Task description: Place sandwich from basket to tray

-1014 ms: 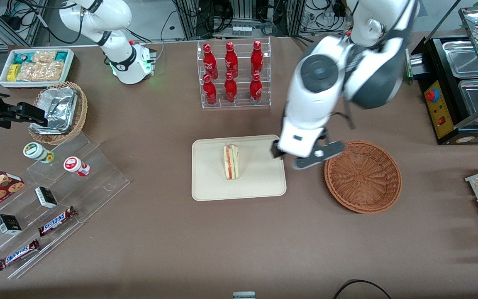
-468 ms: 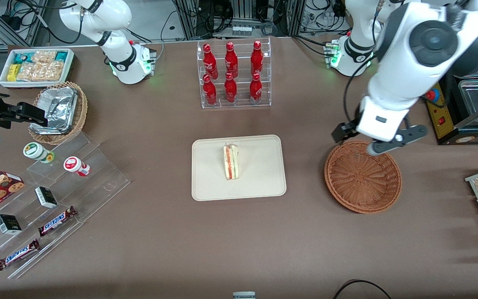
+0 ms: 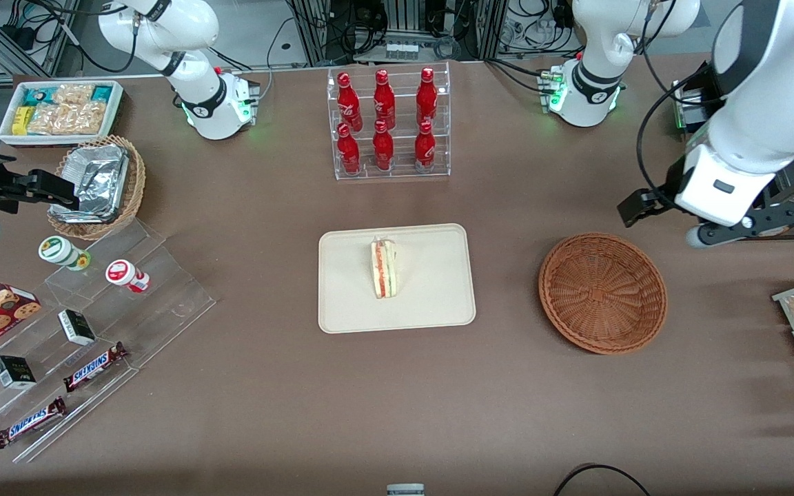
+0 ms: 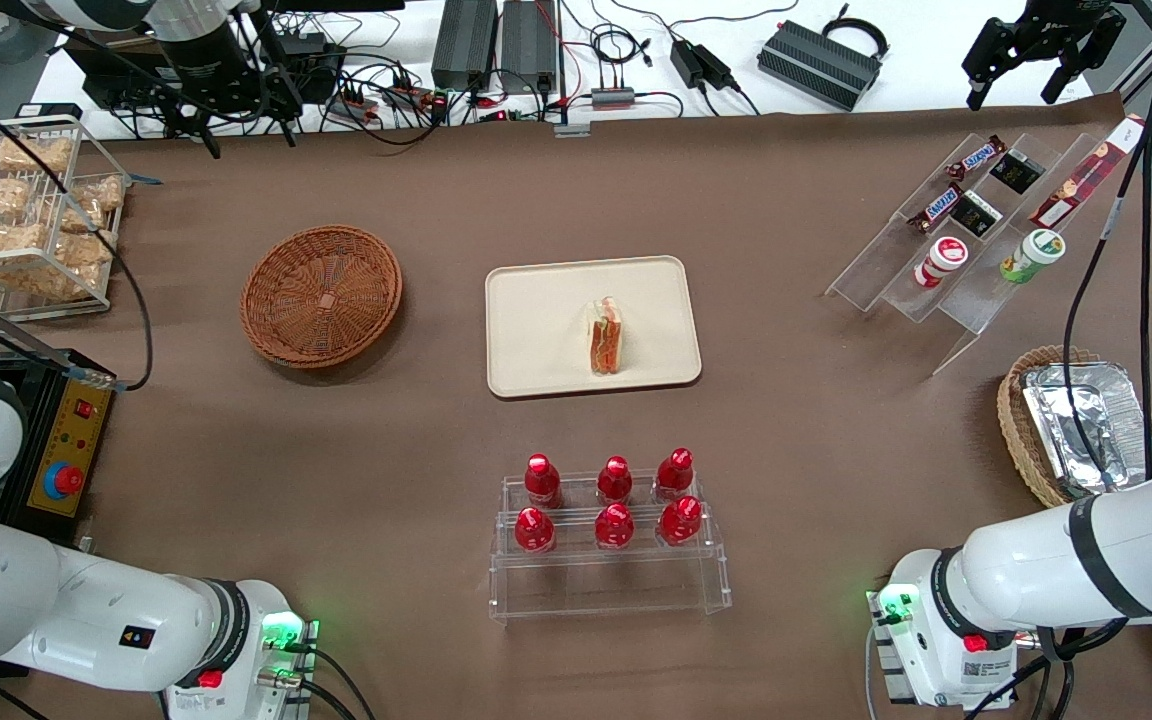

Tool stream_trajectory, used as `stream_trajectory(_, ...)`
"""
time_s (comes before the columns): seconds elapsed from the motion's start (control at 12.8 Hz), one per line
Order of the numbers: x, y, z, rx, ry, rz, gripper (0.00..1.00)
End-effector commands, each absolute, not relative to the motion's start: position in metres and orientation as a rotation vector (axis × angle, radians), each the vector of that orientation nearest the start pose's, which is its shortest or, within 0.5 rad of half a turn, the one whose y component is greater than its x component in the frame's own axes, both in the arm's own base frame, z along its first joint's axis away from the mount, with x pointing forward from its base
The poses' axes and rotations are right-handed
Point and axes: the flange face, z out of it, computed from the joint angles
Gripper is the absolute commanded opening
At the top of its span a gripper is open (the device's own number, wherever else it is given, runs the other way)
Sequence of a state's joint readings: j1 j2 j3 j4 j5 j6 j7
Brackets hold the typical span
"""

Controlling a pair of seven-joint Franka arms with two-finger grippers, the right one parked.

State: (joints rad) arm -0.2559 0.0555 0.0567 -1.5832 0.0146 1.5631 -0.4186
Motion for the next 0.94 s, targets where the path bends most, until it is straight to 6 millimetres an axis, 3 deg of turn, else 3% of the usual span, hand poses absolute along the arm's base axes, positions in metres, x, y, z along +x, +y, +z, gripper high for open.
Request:
stream_trajectory(0.0,0.541,-0.081,0.592,-3.100,-0.255,0.119,1.00)
stream_trajectory(0.23,0.533,-0.040,0.597,-3.122,-0.199,0.114,1.00)
stream_trajectory(0.47,0.532,-0.014,0.605,-3.155,-0.129,0.094,1.00)
stream_trajectory(0.62,0.535,-0.013,0.607,-3.157,-0.122,0.075,1.00)
stream_trajectory(0.86,0.556,-0.017,0.617,-3.169,-0.122,0.013,1.00)
